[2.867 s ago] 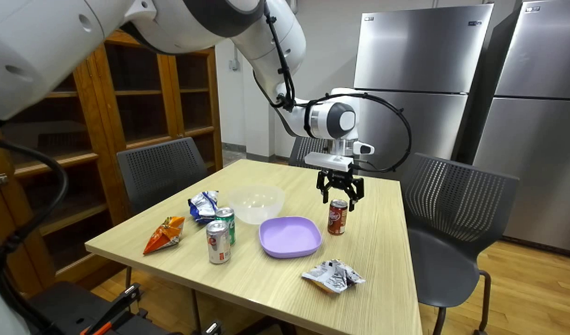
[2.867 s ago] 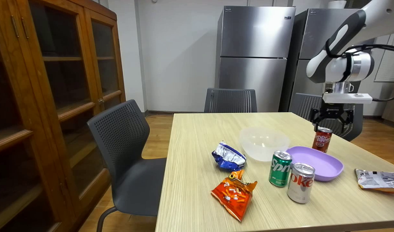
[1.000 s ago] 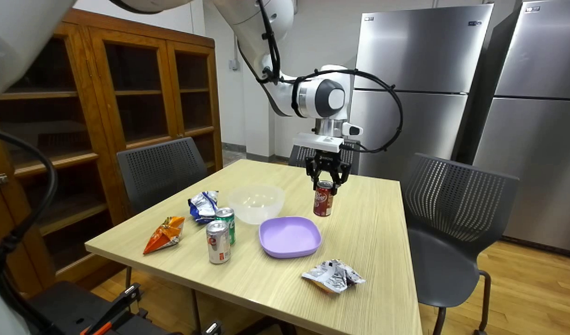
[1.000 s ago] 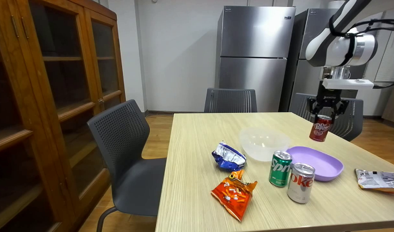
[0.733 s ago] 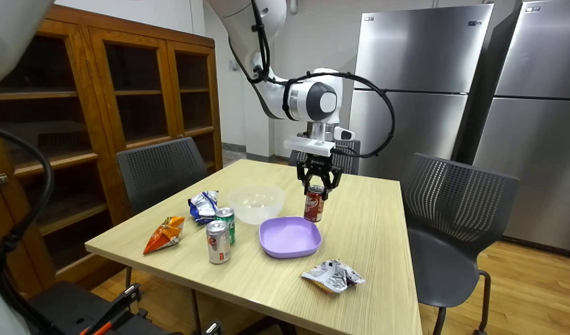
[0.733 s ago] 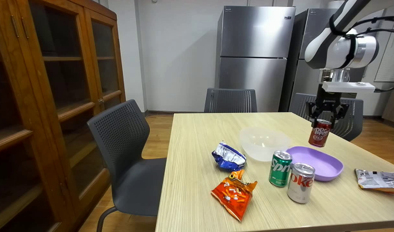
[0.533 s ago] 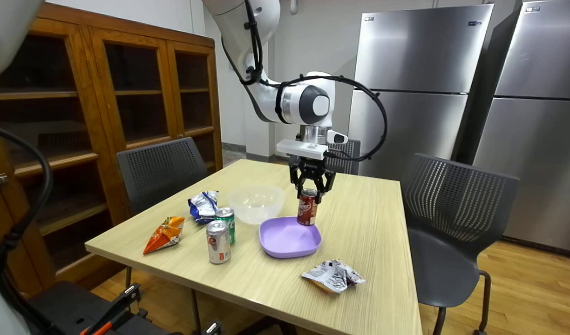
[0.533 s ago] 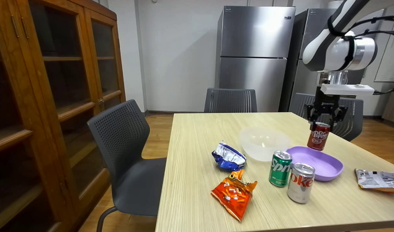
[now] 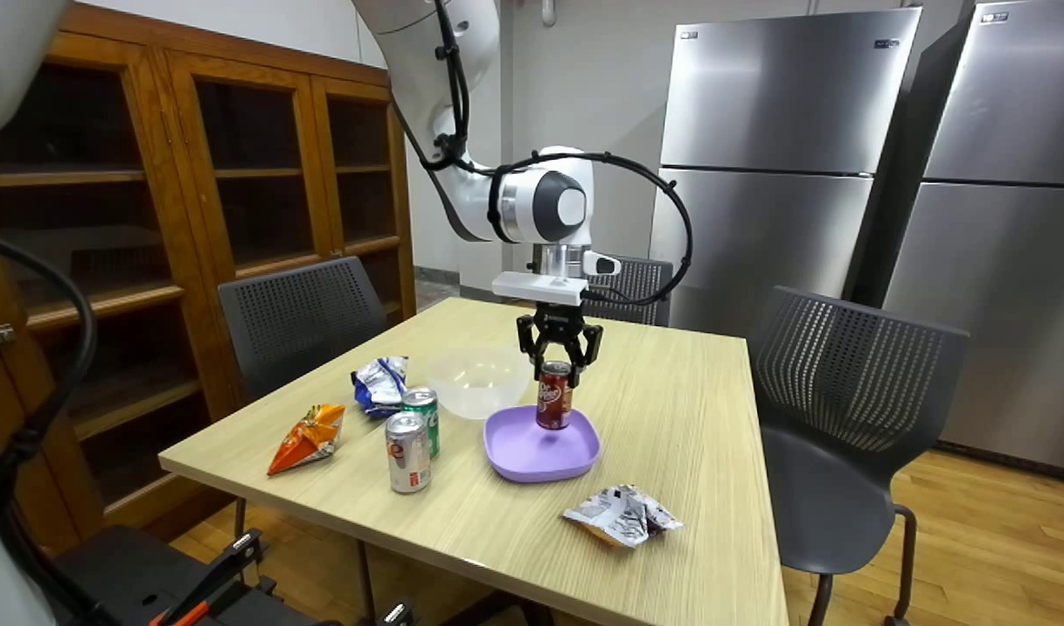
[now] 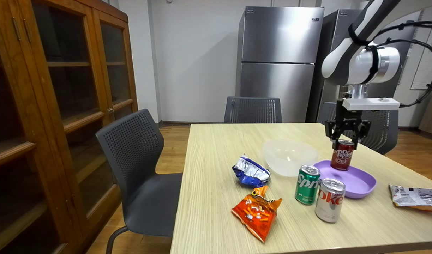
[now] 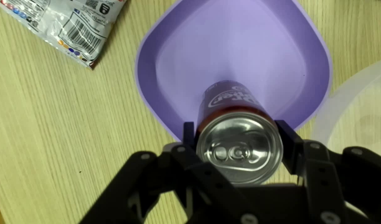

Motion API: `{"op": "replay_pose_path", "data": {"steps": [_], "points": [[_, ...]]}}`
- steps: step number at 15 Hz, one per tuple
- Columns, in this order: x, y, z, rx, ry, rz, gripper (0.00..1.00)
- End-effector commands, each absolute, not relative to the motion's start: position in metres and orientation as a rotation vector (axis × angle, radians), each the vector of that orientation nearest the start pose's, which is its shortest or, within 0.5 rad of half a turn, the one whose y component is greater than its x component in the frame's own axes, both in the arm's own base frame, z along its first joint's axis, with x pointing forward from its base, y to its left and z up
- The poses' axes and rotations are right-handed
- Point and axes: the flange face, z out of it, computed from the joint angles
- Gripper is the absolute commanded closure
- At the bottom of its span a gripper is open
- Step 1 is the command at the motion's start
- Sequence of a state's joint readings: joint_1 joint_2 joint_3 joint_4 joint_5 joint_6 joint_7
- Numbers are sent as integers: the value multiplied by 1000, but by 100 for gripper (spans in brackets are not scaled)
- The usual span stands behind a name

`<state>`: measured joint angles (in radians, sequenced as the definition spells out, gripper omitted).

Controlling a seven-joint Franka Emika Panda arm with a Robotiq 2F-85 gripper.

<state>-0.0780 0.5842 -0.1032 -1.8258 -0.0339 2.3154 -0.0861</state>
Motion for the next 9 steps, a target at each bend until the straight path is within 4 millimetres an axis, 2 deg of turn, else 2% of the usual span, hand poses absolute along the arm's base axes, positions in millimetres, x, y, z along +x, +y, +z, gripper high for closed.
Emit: {"op": "replay_pose_path", "data": {"steps": [1,9], "points": [[632,-103,212,-3232,88,132,61],[640,-104,200,-3231,110,148,61]]}}
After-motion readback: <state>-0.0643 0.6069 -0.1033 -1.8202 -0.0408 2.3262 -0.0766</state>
